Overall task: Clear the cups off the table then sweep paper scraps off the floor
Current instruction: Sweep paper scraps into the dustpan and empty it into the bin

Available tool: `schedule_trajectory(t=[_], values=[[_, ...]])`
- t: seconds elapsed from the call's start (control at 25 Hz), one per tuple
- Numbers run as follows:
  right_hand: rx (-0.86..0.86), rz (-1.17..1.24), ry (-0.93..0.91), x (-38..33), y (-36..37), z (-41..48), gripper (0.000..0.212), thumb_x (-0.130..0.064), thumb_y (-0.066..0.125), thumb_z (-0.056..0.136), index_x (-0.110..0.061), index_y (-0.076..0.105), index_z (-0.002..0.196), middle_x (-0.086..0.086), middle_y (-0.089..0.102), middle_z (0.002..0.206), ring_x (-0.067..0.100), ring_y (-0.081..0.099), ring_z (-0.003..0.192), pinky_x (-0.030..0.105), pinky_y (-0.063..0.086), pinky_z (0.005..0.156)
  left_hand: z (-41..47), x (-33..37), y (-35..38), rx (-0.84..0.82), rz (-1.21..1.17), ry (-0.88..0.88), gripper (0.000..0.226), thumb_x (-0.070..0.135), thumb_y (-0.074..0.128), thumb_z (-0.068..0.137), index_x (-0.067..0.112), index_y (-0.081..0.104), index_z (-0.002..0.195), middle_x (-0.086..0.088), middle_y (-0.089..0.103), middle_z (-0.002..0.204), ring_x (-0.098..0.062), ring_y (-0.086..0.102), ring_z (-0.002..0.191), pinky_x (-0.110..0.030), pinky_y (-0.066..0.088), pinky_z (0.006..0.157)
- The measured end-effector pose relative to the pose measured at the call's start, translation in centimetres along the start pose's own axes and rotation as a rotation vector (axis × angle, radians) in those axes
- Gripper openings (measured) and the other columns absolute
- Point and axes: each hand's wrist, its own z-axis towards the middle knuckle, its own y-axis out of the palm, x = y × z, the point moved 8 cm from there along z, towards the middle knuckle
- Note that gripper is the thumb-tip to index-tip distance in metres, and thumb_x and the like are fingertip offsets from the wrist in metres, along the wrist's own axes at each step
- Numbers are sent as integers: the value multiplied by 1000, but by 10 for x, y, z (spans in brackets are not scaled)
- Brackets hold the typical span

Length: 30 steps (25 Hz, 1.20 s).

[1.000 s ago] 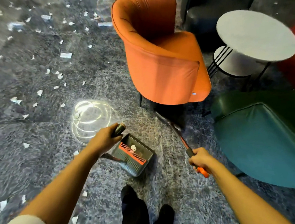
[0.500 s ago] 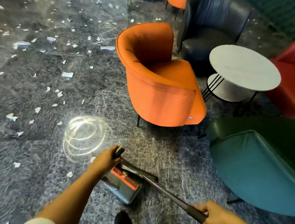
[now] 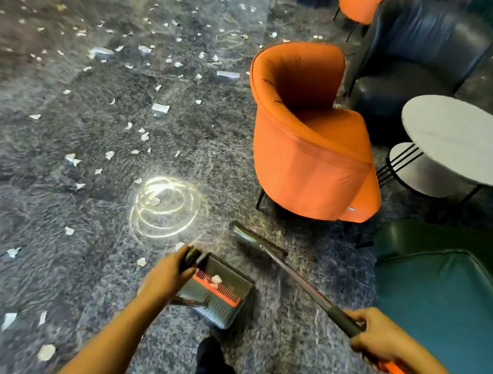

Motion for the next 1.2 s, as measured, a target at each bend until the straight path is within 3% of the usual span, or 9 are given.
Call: schedule_trajectory(t=[0.24, 0.4, 0.52, 0.64, 0.72, 0.84, 0.92, 1.0, 1.2], values=[[-7, -112, -78, -79, 14, 23, 61, 12, 51, 82, -14, 48, 137, 9, 48, 62, 12, 40, 28, 19, 34, 36, -52, -54, -51, 123, -164, -131, 35, 13, 67, 84, 14, 60, 118, -11, 69, 97, -28, 65, 91, -32, 44, 69], [-47, -217, -188, -149, 46, 49, 48, 14, 52, 78, -9, 60, 120, 10, 49, 48, 15, 41, 30, 20, 34, 35, -108, -106, -74, 252, -272, -220, 33, 13, 68, 83, 41, 57, 97, 20, 63, 73, 5, 58, 69, -10, 39, 59], [-147, -240, -209, -192, 78, 71, 44, 16, 53, 77, -6, 60, 114, 13, 52, 48, 19, 44, 30, 21, 35, 34, -147, -133, -86, 333, -319, -331, 36, 14, 68, 84, 43, 49, 94, 19, 58, 74, 1, 55, 68, -2, 37, 58], [-188, -334, -231, -241, 110, 102, 44, 17, 52, 75, -1, 59, 114, 15, 53, 48, 22, 44, 31, 24, 37, 36, -187, -155, -93, 444, -375, -422, 43, 14, 68, 84, 51, 46, 88, 28, 58, 66, 19, 55, 68, -1, 37, 59], [-195, -440, -261, -270, 135, 116, 42, 15, 52, 77, 9, 57, 118, 20, 61, 62, 25, 51, 42, 25, 36, 41, -213, -165, -88, 479, -383, -499, 43, 15, 68, 85, 51, 46, 81, 34, 58, 63, 22, 52, 63, -3, 37, 55], [-232, -599, -325, -295, 175, 121, 41, 10, 53, 83, 5, 55, 124, 25, 66, 104, 33, 65, 85, 28, 43, 54, -248, -169, -79, 531, -390, -591, 43, 17, 68, 86, 56, 51, 78, 39, 58, 68, 19, 52, 60, -5, 38, 54], [-286, -680, -287, -290, 199, 114, 22, 9, 52, 82, -1, 60, 99, 15, 62, 76, 23, 62, 60, 23, 41, 46, -269, -170, -76, 568, -392, -652, 44, 23, 68, 86, 64, 51, 83, 38, 58, 70, 17, 54, 60, -7, 39, 53], [-294, -693, -268, -278, 216, 107, 16, 11, 52, 80, -4, 49, 75, 8, 45, 55, 13, 44, 32, 15, 30, 35, -288, -172, -71, 579, -354, -725, 47, 27, 69, 85, 68, 46, 87, 39, 58, 73, 15, 55, 62, -12, 41, 50], [-395, -627, -246, -252, 246, 89, 37, 14, 48, 79, -7, 45, 108, 7, 42, 38, 12, 38, 23, 13, 29, 30, -329, -172, -59, 636, -308, -858, 51, 23, 71, 82, 67, 47, 87, 30, 61, 70, 12, 56, 62, -24, 44, 57]])
